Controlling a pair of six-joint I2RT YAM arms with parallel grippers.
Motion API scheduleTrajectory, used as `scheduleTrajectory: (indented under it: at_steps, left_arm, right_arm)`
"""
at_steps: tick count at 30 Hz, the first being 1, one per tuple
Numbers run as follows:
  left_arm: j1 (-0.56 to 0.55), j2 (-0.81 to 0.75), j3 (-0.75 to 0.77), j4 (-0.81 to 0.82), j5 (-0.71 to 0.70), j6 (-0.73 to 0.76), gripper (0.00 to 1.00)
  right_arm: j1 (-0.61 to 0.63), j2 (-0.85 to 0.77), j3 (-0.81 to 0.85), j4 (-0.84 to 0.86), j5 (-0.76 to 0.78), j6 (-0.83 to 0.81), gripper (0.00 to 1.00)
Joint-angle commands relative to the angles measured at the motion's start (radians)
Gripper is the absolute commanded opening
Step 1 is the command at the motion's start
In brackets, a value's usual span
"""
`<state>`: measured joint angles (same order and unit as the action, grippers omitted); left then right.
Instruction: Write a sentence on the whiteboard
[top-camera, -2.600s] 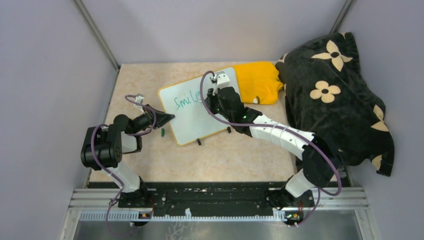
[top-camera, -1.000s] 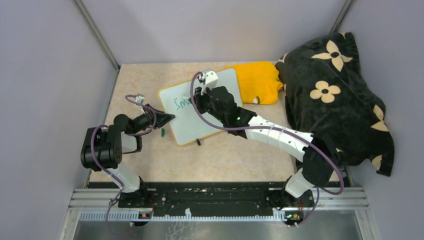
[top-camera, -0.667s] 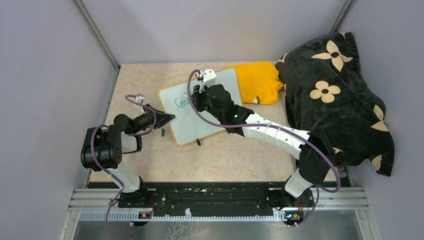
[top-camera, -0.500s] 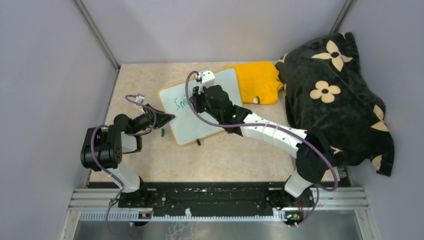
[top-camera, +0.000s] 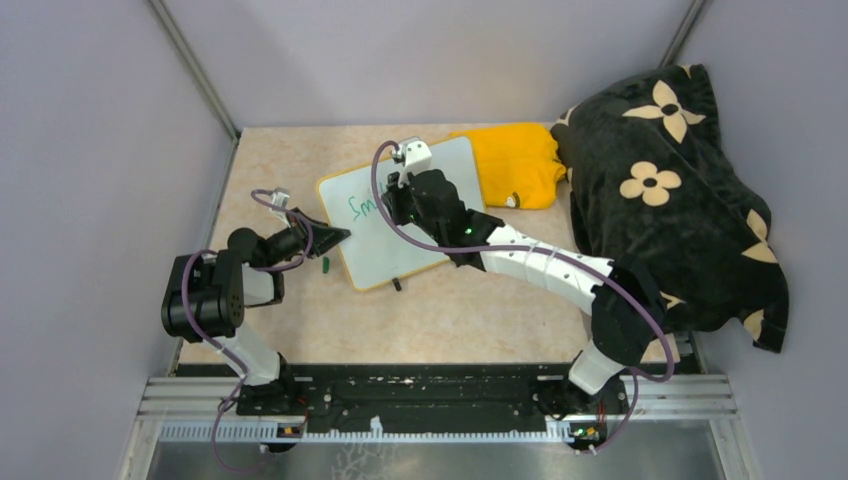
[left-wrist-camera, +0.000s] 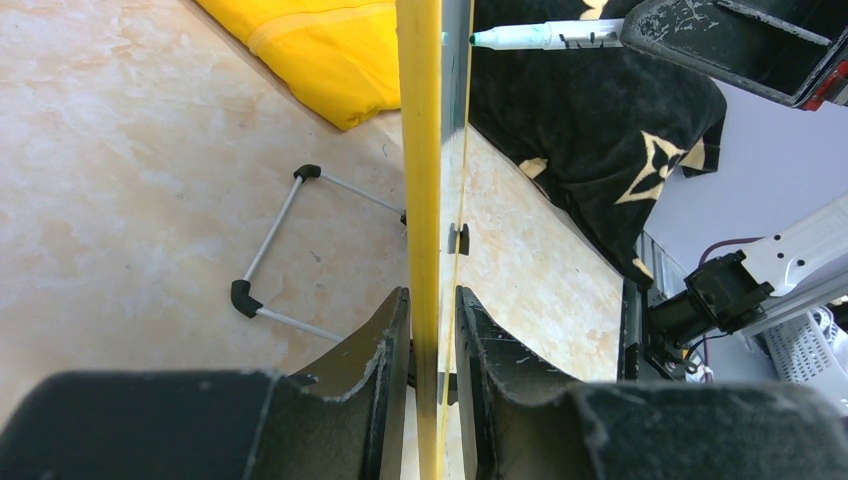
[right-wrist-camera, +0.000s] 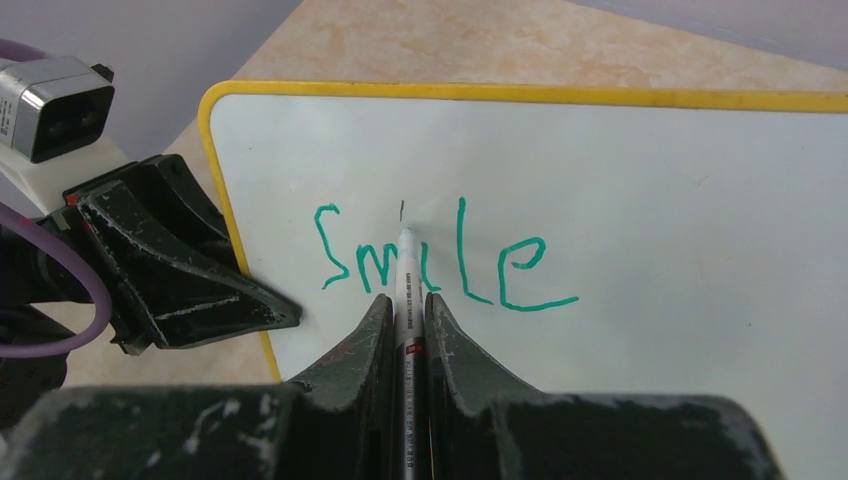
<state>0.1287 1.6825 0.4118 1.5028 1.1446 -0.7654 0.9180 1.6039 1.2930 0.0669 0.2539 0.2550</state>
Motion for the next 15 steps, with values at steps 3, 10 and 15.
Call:
scheduleTrajectory:
  at_steps: [3,10,15]
  left_arm:
    - [-0.006,-0.020,0.019,0.016,0.014,0.021,0.29]
    - [-0.006,-0.021,0.020,0.015,0.014,0.021,0.29]
    - [-0.010,-0.022,0.020,0.016,0.015,0.021,0.29]
  right_arm:
    - [-0.010,-0.015,0.027,0.062,0.019,0.004,0.00]
    - [-0.019,-0.003,0.031,0.052,0.018,0.010,0.00]
    - [-0.021,0.004,0.029,0.047,0.016,0.011,0.00]
